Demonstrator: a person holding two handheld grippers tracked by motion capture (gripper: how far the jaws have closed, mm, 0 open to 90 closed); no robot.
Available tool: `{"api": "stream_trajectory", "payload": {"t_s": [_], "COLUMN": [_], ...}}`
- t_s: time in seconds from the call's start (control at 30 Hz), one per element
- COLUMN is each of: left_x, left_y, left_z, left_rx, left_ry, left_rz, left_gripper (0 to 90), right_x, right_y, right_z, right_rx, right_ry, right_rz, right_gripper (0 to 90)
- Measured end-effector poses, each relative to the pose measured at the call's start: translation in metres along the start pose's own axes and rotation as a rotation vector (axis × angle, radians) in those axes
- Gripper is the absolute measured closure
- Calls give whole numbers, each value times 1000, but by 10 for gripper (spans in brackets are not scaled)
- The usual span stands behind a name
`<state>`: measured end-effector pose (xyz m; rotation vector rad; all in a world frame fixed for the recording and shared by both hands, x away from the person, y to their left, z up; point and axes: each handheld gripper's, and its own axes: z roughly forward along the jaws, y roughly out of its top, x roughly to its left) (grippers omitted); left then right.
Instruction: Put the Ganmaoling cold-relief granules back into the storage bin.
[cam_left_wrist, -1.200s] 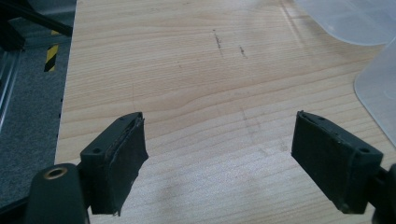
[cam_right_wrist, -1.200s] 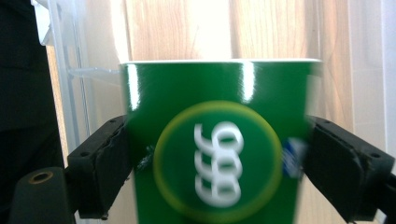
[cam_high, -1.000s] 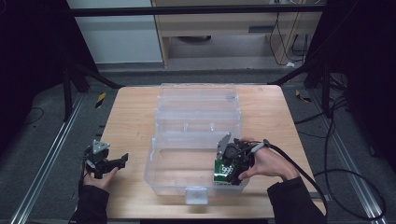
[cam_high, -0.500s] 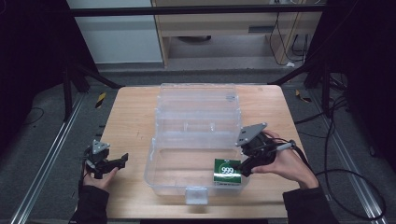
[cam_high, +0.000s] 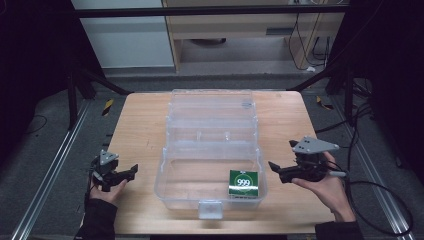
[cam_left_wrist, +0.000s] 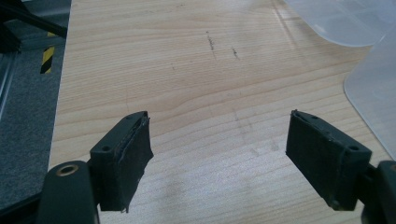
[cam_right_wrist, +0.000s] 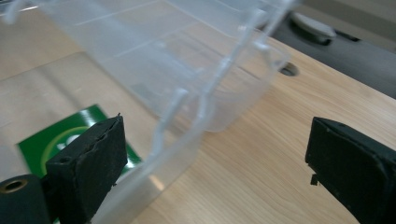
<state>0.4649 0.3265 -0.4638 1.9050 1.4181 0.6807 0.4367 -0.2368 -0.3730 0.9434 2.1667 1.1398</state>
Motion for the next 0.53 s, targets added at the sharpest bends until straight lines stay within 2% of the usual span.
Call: {"api": "stream_trajectory", "payload": {"t_s": [0.2, 0.27, 0.53], "left_x": [-1, -1, -1], "left_y": [0, 0, 0], "left_z": [0, 1, 2], "left_rx": [1, 5, 7], "left_ry": [-3, -2, 1], "left_rz": [2, 2, 0], "left_gripper": [242, 247, 274], "right_x": [-16, -19, -31], "right_y": [-32, -42, -76], "right_z": [1, 4, 15], "right_rx": [-65, -74, -35], "right_ry": [-127, -172, -228], "right_rz": [150, 177, 271], "right_gripper": [60, 63, 61]}}
